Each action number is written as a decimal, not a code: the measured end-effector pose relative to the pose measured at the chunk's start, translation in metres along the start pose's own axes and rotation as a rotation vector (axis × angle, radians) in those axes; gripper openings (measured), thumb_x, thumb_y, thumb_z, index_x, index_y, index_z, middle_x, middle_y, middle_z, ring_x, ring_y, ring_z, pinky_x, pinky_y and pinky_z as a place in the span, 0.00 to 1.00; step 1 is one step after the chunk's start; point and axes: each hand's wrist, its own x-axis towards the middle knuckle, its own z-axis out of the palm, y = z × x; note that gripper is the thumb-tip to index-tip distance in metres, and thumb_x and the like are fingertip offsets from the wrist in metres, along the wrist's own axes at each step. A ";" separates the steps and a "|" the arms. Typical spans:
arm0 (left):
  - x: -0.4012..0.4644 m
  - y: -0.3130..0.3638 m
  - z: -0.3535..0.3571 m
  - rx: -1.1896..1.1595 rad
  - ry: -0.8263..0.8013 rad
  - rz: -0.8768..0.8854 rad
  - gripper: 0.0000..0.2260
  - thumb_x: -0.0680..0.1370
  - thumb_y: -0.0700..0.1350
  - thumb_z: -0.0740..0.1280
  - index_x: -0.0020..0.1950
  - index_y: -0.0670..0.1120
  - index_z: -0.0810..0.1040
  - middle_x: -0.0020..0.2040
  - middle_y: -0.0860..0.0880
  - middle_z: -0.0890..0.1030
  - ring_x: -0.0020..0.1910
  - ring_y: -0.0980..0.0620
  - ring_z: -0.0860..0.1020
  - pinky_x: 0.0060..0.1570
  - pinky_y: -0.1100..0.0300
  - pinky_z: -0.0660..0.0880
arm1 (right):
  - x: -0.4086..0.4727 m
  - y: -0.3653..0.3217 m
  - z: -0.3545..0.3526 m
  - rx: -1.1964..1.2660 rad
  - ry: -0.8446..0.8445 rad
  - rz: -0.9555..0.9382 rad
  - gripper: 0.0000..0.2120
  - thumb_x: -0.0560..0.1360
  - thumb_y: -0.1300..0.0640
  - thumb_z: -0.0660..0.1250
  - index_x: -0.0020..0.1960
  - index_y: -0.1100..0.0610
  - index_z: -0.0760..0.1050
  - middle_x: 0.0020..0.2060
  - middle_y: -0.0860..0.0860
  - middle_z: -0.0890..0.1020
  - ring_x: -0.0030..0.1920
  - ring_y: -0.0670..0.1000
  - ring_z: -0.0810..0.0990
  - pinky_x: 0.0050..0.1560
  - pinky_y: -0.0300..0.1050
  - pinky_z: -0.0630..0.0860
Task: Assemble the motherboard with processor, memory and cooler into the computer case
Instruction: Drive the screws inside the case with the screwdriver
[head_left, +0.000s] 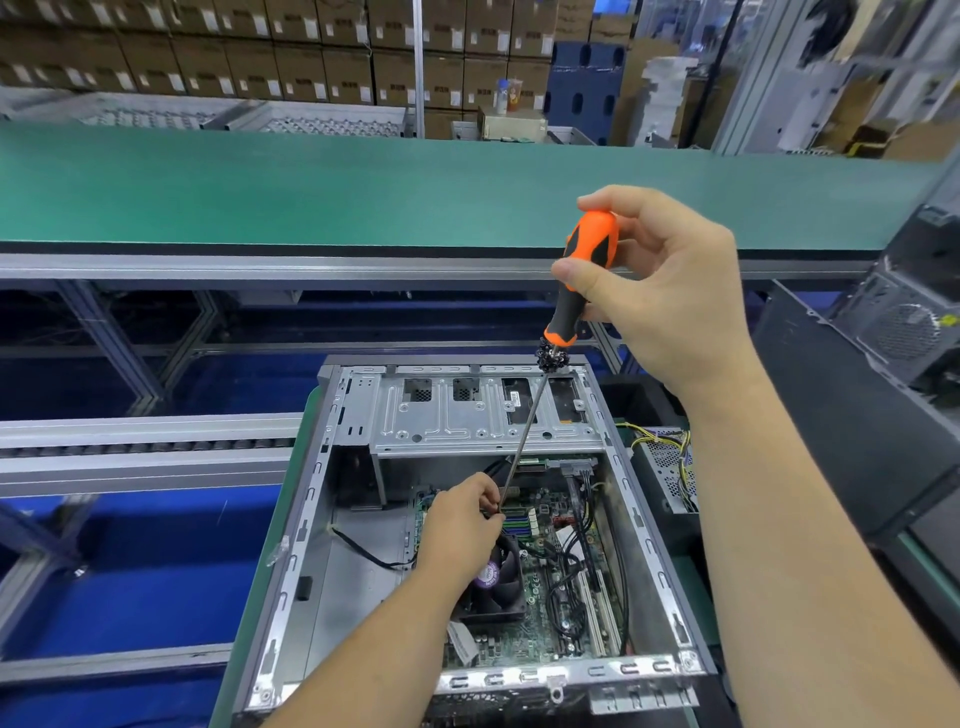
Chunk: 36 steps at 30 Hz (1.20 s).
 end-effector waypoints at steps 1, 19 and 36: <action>0.000 0.000 0.000 0.002 -0.001 0.003 0.14 0.74 0.42 0.73 0.40 0.58 0.71 0.36 0.60 0.76 0.35 0.64 0.74 0.33 0.75 0.64 | 0.000 0.000 0.001 -0.003 0.004 0.008 0.18 0.70 0.56 0.79 0.57 0.46 0.77 0.45 0.48 0.81 0.46 0.57 0.83 0.42 0.54 0.84; 0.005 0.007 0.008 0.225 -0.069 0.112 0.09 0.77 0.44 0.69 0.46 0.53 0.69 0.43 0.54 0.81 0.43 0.51 0.78 0.42 0.58 0.74 | -0.003 -0.012 0.000 -0.021 -0.082 0.013 0.18 0.70 0.59 0.79 0.57 0.50 0.77 0.43 0.55 0.83 0.41 0.58 0.83 0.43 0.55 0.84; 0.015 0.024 0.037 0.491 -0.141 0.273 0.13 0.77 0.49 0.69 0.48 0.52 0.64 0.45 0.48 0.79 0.47 0.44 0.77 0.45 0.51 0.77 | -0.014 0.016 -0.026 -0.063 -0.053 0.054 0.19 0.71 0.62 0.78 0.59 0.54 0.78 0.41 0.52 0.82 0.41 0.55 0.82 0.46 0.54 0.83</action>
